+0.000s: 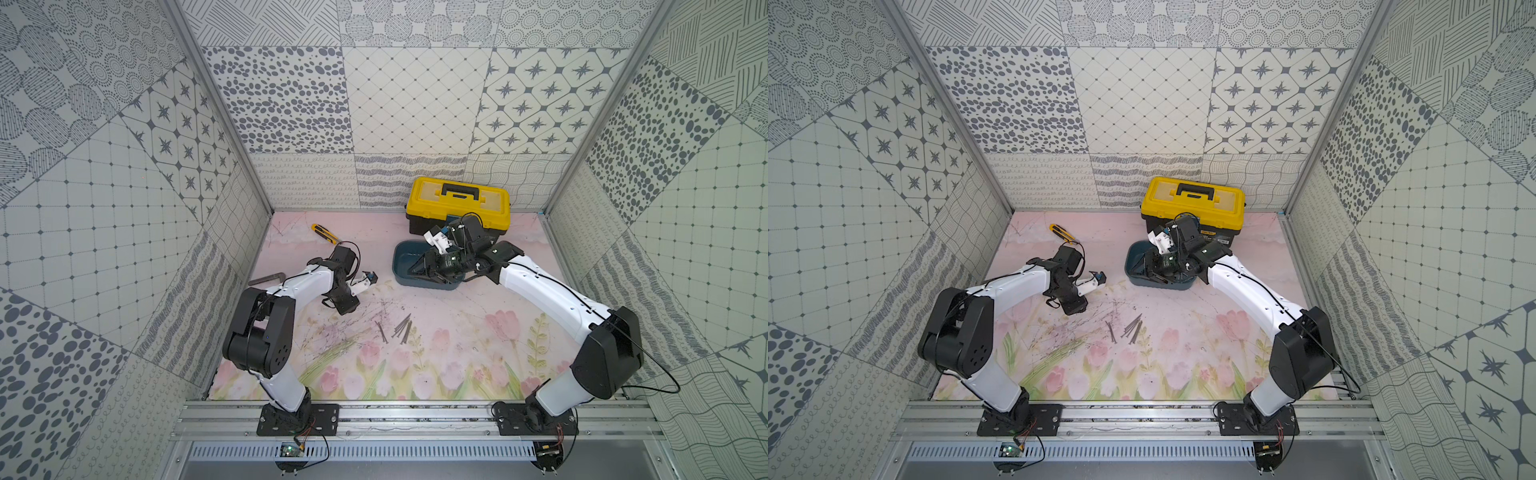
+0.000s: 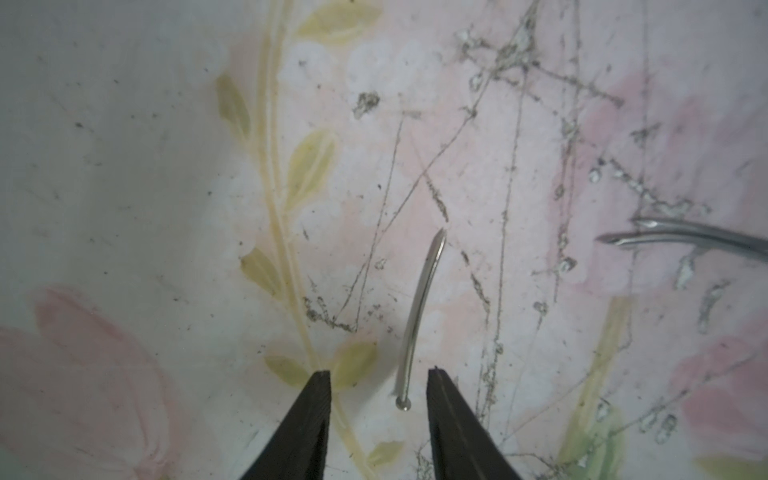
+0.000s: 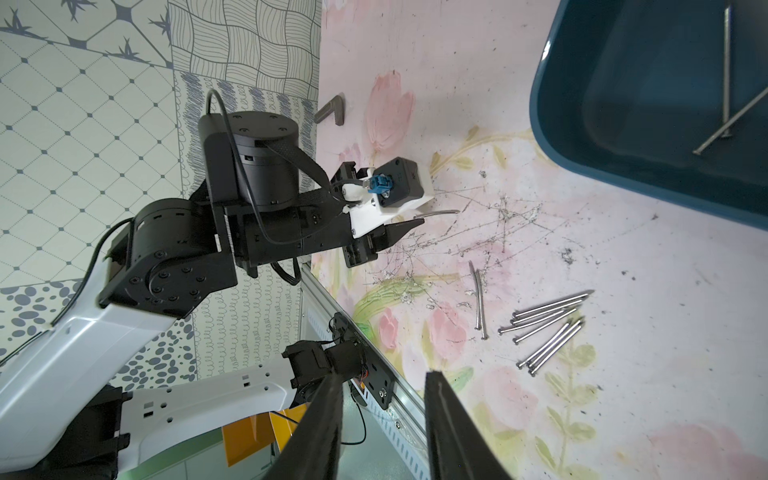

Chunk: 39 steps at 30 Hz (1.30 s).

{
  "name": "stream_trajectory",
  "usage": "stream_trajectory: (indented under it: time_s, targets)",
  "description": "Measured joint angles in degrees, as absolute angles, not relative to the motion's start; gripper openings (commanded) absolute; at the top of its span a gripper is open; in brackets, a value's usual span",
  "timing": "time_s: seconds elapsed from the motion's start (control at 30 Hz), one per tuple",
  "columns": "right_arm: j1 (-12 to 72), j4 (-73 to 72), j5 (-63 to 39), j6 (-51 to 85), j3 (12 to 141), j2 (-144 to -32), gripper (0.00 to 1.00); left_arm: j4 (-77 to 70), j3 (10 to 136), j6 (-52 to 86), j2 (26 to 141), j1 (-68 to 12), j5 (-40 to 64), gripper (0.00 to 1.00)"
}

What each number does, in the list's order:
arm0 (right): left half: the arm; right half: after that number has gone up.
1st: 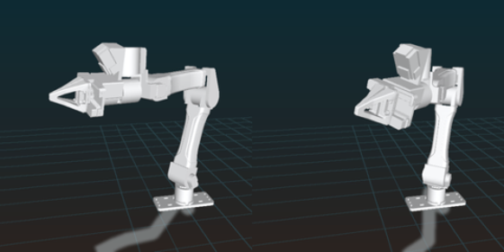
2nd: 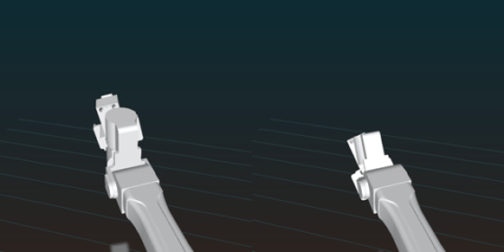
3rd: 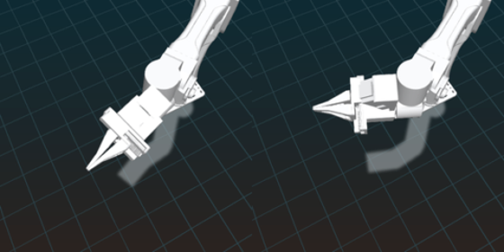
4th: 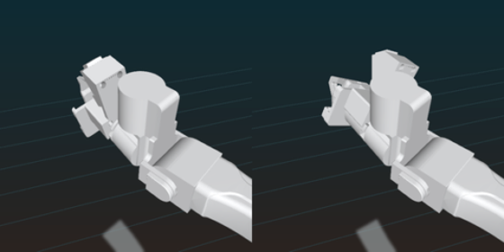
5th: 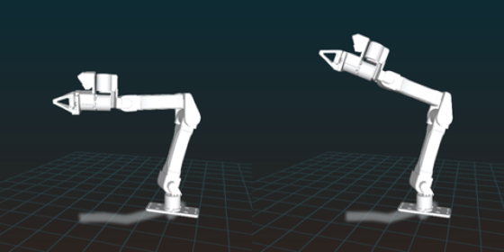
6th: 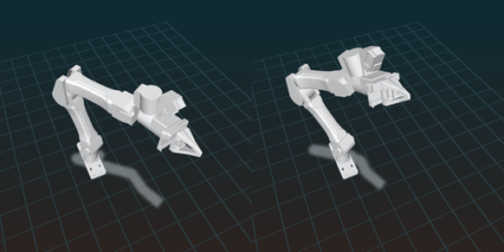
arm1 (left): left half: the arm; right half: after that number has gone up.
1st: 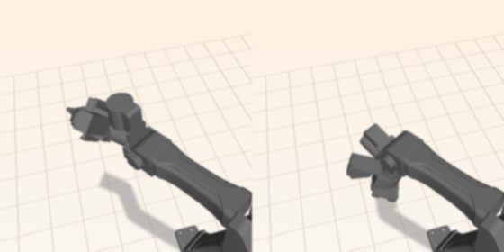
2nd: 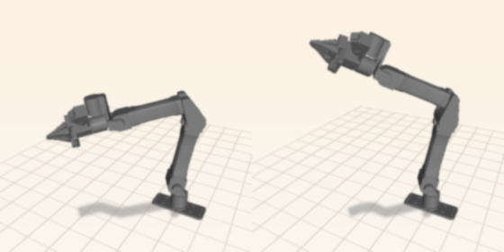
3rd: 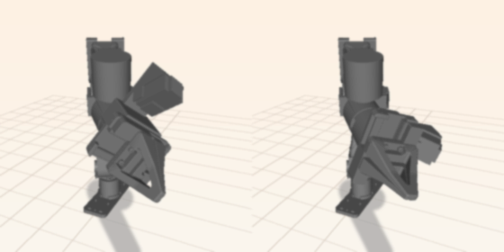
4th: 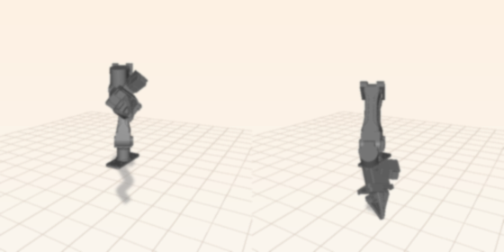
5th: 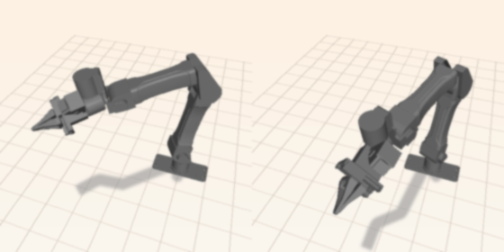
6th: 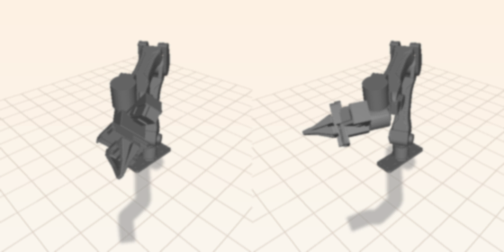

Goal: Put the nails on the desktop into the storage box
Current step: Pick up the nail from the center of the board.

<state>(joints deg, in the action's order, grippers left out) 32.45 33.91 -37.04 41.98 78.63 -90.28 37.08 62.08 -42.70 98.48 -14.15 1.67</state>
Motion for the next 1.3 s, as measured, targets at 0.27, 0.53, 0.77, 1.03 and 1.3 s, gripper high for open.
stream_trajectory:
  time_s: [0.27,0.53,0.77,1.03,1.3]
  targets:
    - [31.48,34.11,-37.12,41.93,78.61,-90.0,0.38,37.85,61.56,-46.78,99.9,-14.15,2.24,0.44]
    - [30.57,34.13,-37.43,41.76,77.8,-88.82,0.38,39.72,63.33,-47.92,103.37,-14.9,1.04,0.41]
    - [29.39,34.11,-37.45,41.54,76.71,-87.18,0.39,43.11,66.78,-47.53,106.83,-16.58,-2.42,0.16]
    - [27.14,34.15,-37.45,41.32,75.61,-86.89,0.39,42.87,65.56,-47.24,106.06,-19.2,-6.17,0.0]
    - [26.59,33.95,-37.98,41.43,75.61,-86.63,0.47,43.66,66.15,-45.08,103.88,-19.53,-5.91,0.0]
